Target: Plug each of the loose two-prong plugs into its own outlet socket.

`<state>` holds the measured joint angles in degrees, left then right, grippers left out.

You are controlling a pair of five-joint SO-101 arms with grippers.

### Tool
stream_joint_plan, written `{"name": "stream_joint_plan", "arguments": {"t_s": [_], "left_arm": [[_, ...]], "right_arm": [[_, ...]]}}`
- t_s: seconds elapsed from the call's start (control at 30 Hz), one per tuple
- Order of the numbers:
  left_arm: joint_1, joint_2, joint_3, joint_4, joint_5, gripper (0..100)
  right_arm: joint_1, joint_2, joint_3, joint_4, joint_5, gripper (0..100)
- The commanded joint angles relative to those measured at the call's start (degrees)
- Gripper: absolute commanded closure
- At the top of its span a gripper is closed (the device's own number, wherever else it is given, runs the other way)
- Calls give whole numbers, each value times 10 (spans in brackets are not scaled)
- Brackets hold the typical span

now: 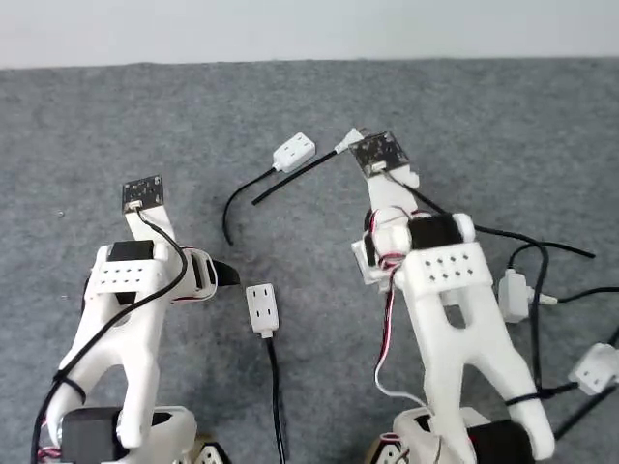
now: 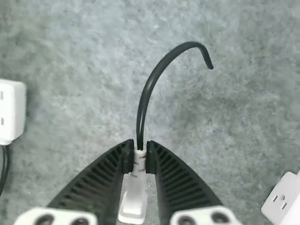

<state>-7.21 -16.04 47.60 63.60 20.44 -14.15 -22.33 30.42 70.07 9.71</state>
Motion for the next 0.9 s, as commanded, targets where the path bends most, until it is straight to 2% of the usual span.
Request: {"name": "stream_joint_plan", "arguments": {"t_s": [0.0, 0.13, 0.23, 0.5, 0.57, 0.73, 0.87], "left_arm": [[2, -12, -3, -11, -6, 637], [2, -11, -2, -20, -6, 637], [2, -11, -2, -20, -6, 637], [2, -11, -1, -21, -6, 637], [2, -11, -1, -21, -6, 637], [2, -11, 2, -22, -6, 637], [2, -11, 3, -22, -6, 637]], "right_arm": [[-5, -9, -4, 0, -4, 991], [-2, 60, -19, 7, -15, 991], [-7, 111, -19, 37, 7, 991], [33, 211, 3, 58, 13, 987], [34, 238, 2, 63, 13, 941], [35, 252, -13, 65, 14, 743], [30, 224, -16, 73, 10, 749]]}}
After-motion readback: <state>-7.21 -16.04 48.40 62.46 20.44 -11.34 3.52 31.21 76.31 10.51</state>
